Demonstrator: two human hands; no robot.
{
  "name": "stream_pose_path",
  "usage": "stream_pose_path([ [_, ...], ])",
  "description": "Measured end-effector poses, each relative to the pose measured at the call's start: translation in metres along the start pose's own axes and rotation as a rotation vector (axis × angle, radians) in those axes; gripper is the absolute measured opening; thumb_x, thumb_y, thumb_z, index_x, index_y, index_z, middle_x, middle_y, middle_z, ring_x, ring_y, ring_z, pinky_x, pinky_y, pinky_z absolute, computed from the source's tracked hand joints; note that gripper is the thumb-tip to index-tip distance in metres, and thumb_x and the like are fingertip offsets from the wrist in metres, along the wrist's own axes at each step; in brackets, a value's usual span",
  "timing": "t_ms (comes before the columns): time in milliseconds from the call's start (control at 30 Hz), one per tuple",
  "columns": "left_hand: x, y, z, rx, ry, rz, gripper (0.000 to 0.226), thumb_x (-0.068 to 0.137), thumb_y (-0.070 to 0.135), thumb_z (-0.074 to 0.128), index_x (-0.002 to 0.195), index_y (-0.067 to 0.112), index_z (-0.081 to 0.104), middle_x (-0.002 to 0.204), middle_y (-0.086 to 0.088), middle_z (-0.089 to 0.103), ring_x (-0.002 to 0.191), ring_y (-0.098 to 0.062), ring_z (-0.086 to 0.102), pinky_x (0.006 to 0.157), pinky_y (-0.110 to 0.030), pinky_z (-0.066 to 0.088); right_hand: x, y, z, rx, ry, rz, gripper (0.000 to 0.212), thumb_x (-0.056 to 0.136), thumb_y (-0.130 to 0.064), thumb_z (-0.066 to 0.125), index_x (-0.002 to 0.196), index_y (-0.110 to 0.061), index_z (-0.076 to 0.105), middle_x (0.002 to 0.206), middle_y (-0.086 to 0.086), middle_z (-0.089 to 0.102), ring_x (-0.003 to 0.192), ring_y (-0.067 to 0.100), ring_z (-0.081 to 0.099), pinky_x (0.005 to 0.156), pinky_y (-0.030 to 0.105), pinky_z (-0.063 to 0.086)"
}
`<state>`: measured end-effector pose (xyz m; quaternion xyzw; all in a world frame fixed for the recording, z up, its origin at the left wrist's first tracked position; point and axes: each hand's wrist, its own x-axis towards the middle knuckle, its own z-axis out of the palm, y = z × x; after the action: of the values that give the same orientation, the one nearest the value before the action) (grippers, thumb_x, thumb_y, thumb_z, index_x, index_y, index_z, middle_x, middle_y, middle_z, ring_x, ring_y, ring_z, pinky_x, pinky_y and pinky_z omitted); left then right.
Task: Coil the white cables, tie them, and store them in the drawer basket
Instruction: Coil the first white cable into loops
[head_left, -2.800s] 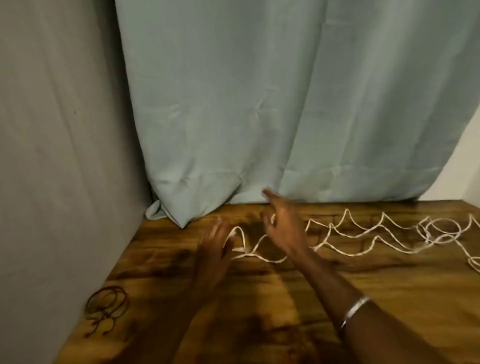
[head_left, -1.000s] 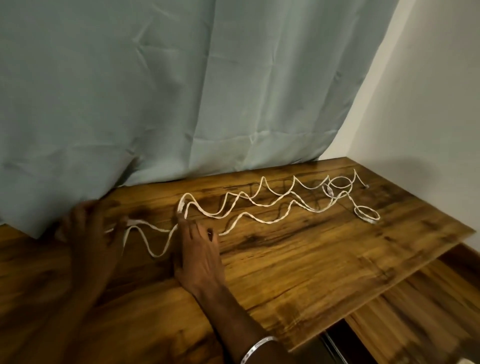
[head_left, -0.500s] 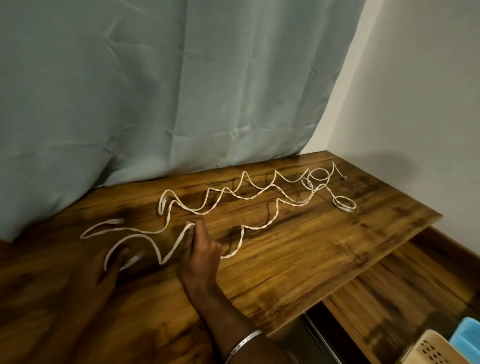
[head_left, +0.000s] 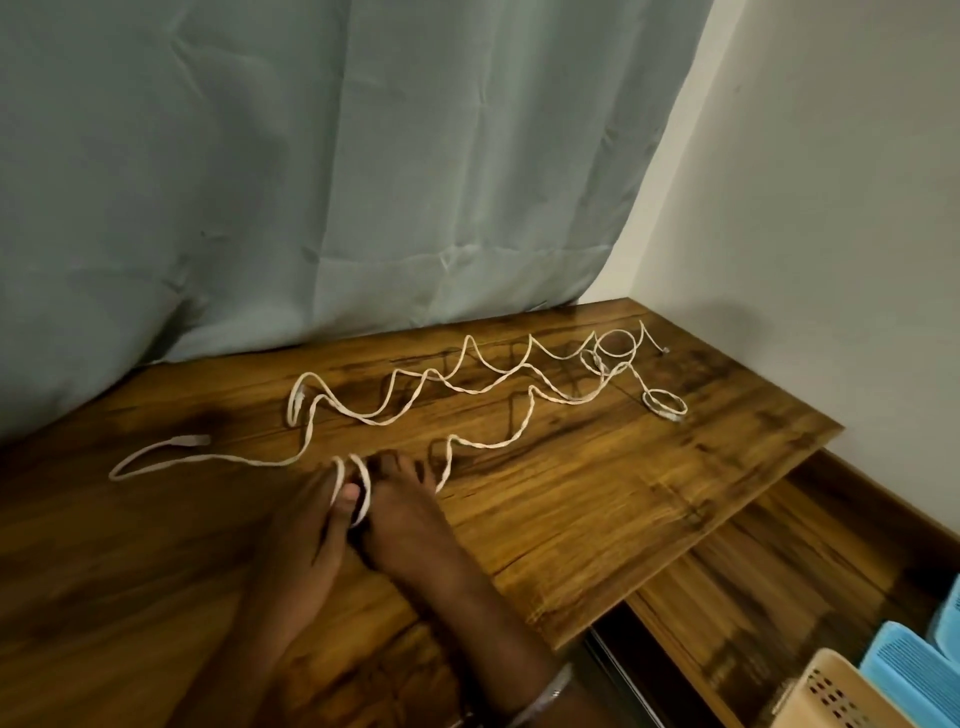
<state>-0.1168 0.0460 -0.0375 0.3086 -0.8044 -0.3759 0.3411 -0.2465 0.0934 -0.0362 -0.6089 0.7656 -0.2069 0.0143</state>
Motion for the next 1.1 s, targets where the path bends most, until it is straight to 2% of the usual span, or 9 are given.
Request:
stream_pose_path([
  [133,0.012,-0.016,0.011,0.373,-0.105,0.161,0.039,0.104,0.038,0.042,0.132,0.018,0.059,0.135,-0.002,0.062,0.126,-0.02,0.055,0.106,-0.026,0.034,-0.011,0.05,-0.071,0.325,-0.063,0.023,0.025,0.09,-0.013,0.066,0.11,-0.024,0.077,0.11,-0.007,0.076,0.103,0.008,0.07,0.095,0.032,0.055],
  [333,0.026,-0.015,0.019,0.615,-0.127,0.293,0.043,0.103,0.046,0.026,0.124,0.026,0.058,0.126,0.008,0.063,0.121,-0.013,0.053,0.098,-0.036,0.044,0.011,0.142,-0.114,0.719,0.542,0.524,0.013,0.099,-0.008,0.067,0.107,0.0,0.075,0.096,0.016,0.078,0.07,0.02,0.074,0.064,0.033,0.06],
  [433,0.026,-0.017,0.022,0.65,-0.134,0.298,0.048,0.101,0.047,0.025,0.124,0.024,0.061,0.123,0.008,0.065,0.119,-0.014,0.055,0.095,-0.036,0.044,0.021,0.212,-0.122,0.596,0.844,0.772,0.03,0.087,-0.035,0.069,0.105,-0.011,0.075,0.099,0.012,0.078,0.09,0.031,0.077,0.084,0.052,0.061],
  [567,0.028,-0.021,0.024,0.661,-0.152,0.277,0.06,0.102,0.053,0.015,0.121,0.024,0.064,0.123,0.007,0.066,0.121,-0.015,0.056,0.094,-0.037,0.045,0.031,0.256,-0.14,0.592,0.917,1.009,0.065,0.092,-0.052,0.064,0.128,0.003,0.064,0.131,0.024,0.067,0.124,0.04,0.062,0.104,0.047,0.051],
  [700,0.028,-0.024,0.025,0.676,-0.167,0.279,0.054,0.101,0.051,0.021,0.12,0.025,0.064,0.123,0.008,0.066,0.122,-0.013,0.055,0.095,-0.035,0.044,0.047,0.328,-0.134,0.727,0.795,1.032,0.093,0.067,-0.079,0.077,0.121,-0.005,0.063,0.125,0.017,0.064,0.1,0.028,0.064,0.089,0.043,0.056],
  [767,0.028,-0.023,0.024,0.68,-0.164,0.275,0.052,0.1,0.05,0.023,0.119,0.025,0.065,0.122,0.008,0.066,0.12,-0.013,0.055,0.095,-0.035,0.044,0.041,0.309,-0.151,0.767,0.731,0.993,0.037,0.084,-0.05,0.077,0.088,-0.017,0.06,0.107,0.014,0.065,0.084,0.023,0.06,0.079,0.04,0.054],
  [833,0.028,-0.023,0.024,0.677,-0.155,0.277,0.052,0.101,0.051,0.022,0.117,0.025,0.065,0.12,0.008,0.067,0.119,-0.013,0.056,0.093,-0.034,0.043,0.038,0.273,-0.171,0.792,0.796,0.977,0.004,0.094,-0.013,0.065,0.093,-0.013,0.061,0.095,0.009,0.062,0.082,0.024,0.06,0.081,0.04,0.054],
  [967,0.027,-0.02,0.023,0.654,-0.151,0.284,0.058,0.103,0.053,0.014,0.116,0.026,0.064,0.117,0.01,0.067,0.116,-0.012,0.057,0.091,-0.034,0.046,0.062,0.246,-0.186,0.607,1.168,0.963,0.028,0.095,-0.014,0.066,0.122,-0.011,0.072,0.112,0.01,0.076,0.096,0.025,0.069,0.09,0.035,0.055],
  [1100,0.027,-0.018,0.022,0.657,-0.14,0.283,0.059,0.103,0.052,0.014,0.114,0.025,0.065,0.115,0.008,0.068,0.112,-0.013,0.06,0.088,-0.036,0.05,0.093,0.215,-0.187,0.39,1.179,0.708,0.027,0.098,-0.022,0.067,0.123,-0.023,0.076,0.111,0.001,0.08,0.099,0.02,0.074,0.09,0.03,0.055],
])
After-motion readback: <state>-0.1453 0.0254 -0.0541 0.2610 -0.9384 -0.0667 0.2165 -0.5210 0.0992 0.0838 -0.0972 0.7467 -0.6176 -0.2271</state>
